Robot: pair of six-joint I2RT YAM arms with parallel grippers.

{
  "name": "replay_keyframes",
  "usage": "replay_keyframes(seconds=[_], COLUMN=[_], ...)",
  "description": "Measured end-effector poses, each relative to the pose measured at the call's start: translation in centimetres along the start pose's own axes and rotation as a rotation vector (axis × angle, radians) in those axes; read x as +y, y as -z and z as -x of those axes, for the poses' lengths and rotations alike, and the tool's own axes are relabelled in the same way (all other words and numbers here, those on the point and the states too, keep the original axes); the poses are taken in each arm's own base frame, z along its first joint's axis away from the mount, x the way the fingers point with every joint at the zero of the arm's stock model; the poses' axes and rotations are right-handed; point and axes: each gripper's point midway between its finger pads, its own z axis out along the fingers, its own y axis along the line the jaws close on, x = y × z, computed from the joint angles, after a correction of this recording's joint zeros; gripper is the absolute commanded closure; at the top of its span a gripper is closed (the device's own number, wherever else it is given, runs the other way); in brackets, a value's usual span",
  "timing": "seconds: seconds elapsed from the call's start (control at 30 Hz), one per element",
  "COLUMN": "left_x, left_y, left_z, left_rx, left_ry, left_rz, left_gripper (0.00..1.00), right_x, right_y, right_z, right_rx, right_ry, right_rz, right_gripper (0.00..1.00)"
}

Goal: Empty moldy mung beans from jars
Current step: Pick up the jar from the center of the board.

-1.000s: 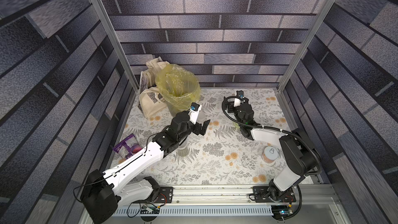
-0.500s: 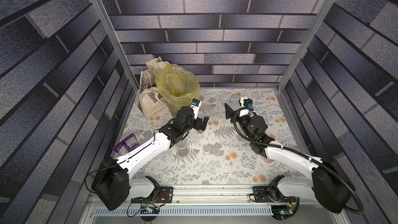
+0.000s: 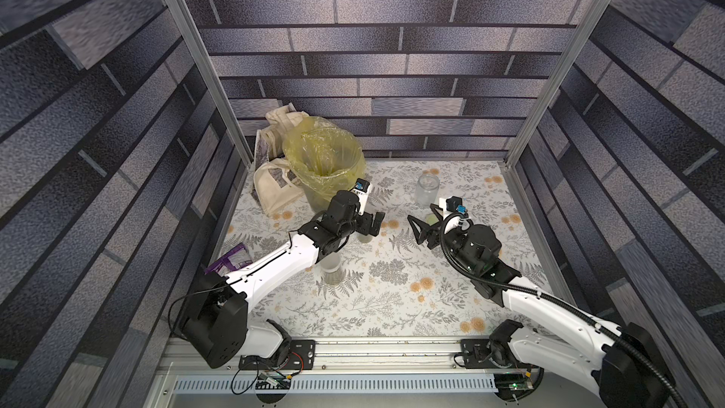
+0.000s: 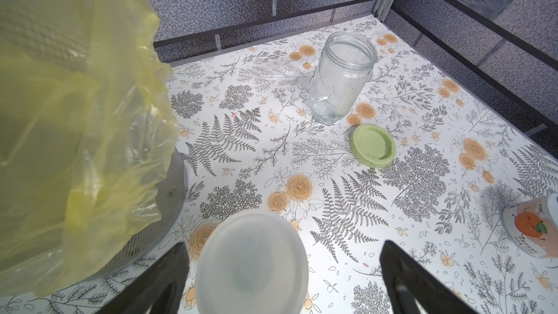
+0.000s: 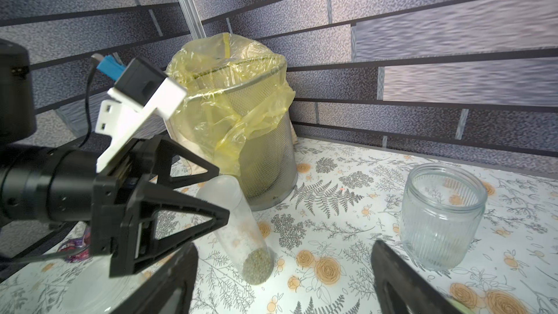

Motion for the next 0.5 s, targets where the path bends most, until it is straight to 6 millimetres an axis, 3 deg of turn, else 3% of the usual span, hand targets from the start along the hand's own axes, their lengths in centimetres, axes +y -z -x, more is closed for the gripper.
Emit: replay_keyframes(seconds=[0.17,0.5], left_x=[0.0,0.1], left_y=[-0.2,-1.5], left_z=[-0.3,-1.2], left_rx=[0.008,0.045], left_ry=[0.001,0.001], left_rz=[0.001,0.002], left_gripper=[0.05,0.12], right_x=[0.8,2.1], right_y=[0.8,1.1], right_z=[-1.8,-3.0], right_rx=[0.051,0.091], right_ry=[-0.034,-0.066], right_rz=[0.055,0.137], right_gripper=[0.08,0.02])
